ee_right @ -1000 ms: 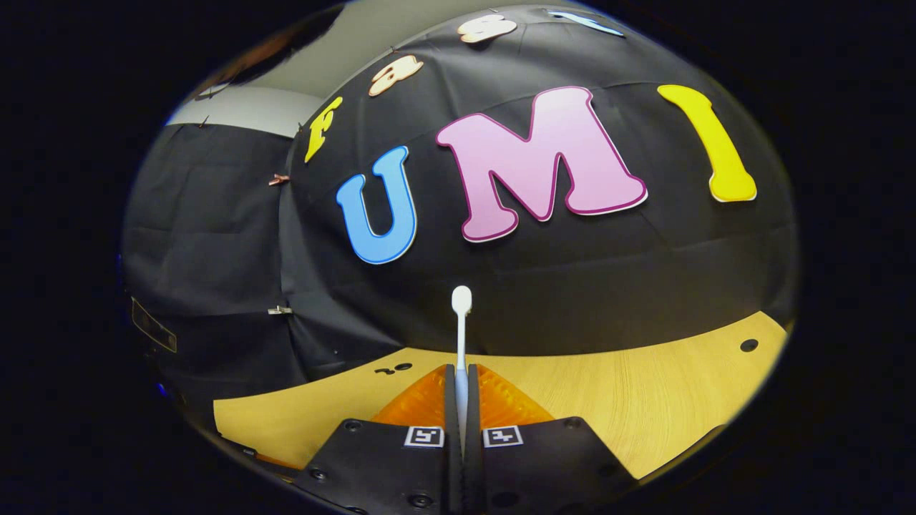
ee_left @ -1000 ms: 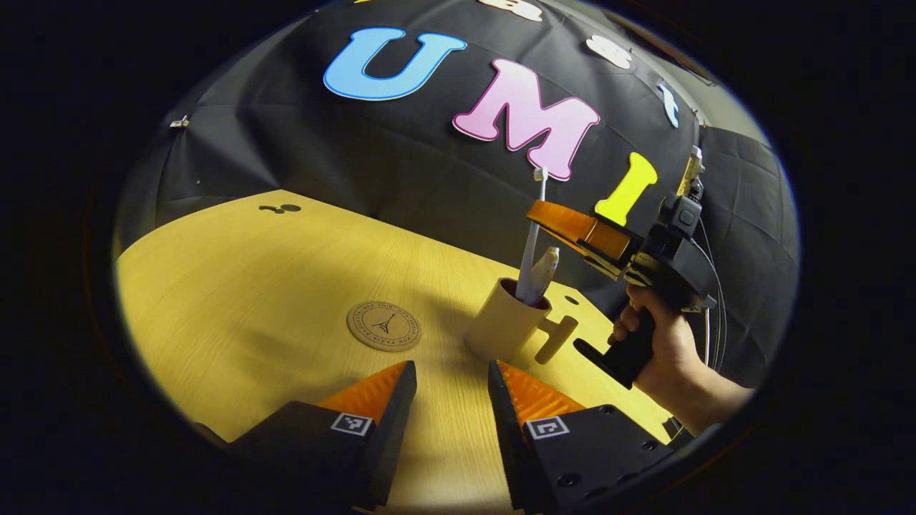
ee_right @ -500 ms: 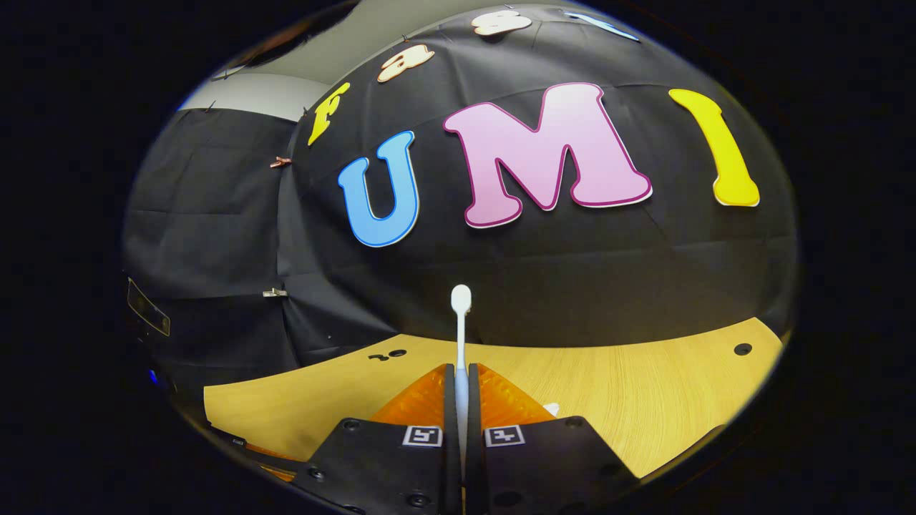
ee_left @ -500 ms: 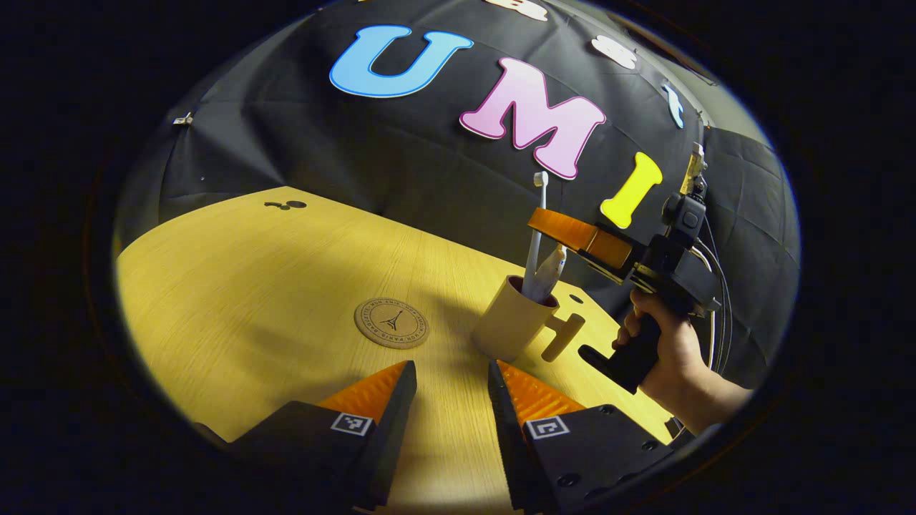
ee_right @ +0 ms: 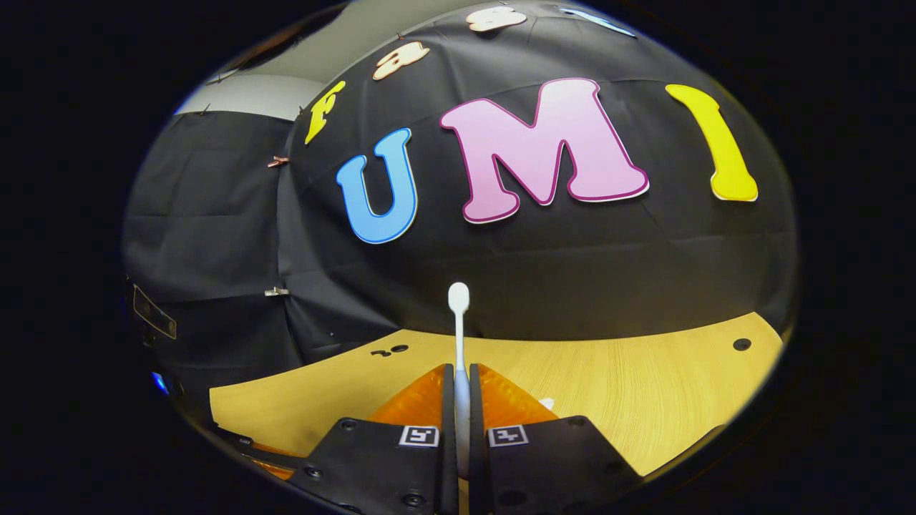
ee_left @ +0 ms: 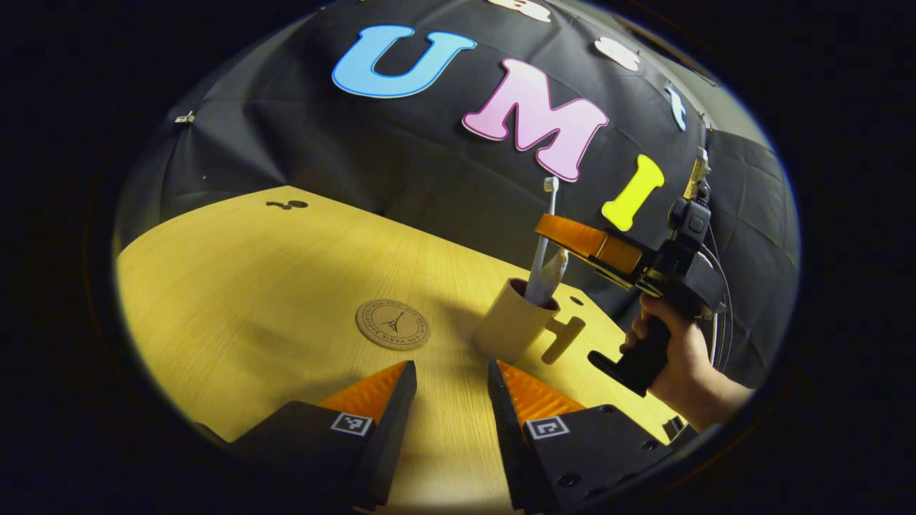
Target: Put the toothbrush and toothpaste on the desktop into the cup, then pick up the cup and place it on the coaster on the desktop.
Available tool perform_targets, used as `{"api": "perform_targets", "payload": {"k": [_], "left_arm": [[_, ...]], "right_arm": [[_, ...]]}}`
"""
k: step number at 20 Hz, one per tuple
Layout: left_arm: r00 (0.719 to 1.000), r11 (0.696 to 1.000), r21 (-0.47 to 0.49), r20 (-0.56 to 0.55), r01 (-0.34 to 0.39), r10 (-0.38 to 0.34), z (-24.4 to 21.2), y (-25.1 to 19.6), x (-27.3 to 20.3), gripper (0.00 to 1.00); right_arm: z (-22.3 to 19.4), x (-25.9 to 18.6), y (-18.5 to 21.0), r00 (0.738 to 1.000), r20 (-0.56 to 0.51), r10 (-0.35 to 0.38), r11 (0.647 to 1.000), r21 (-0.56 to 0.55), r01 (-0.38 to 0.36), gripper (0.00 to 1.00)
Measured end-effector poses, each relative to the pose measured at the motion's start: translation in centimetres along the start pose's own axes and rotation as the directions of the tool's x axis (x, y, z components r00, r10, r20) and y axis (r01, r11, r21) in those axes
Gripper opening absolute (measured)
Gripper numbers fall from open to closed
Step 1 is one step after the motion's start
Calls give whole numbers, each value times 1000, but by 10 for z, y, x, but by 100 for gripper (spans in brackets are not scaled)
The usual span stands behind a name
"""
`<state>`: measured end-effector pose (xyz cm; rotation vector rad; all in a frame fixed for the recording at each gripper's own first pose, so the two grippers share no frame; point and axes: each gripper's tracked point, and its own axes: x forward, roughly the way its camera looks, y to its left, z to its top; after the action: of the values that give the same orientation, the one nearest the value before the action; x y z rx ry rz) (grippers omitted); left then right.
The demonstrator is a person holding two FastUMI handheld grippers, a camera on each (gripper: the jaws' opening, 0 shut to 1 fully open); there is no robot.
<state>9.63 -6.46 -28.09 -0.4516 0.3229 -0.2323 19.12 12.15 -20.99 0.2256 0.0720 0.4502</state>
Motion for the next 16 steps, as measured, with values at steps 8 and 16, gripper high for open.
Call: {"api": "perform_targets", "payload": {"k": [8,16], "left_arm": [[1000,1000,10,2,6,-6,8,2,0,64],[1000,999,32,0,1,-1,22,2,-10,63]], "right_arm": [[0,-8,2,999,-32,-12,1000,10,13,11],[15,-45,-5,994,-110,-21,996,82,30,32]]}}
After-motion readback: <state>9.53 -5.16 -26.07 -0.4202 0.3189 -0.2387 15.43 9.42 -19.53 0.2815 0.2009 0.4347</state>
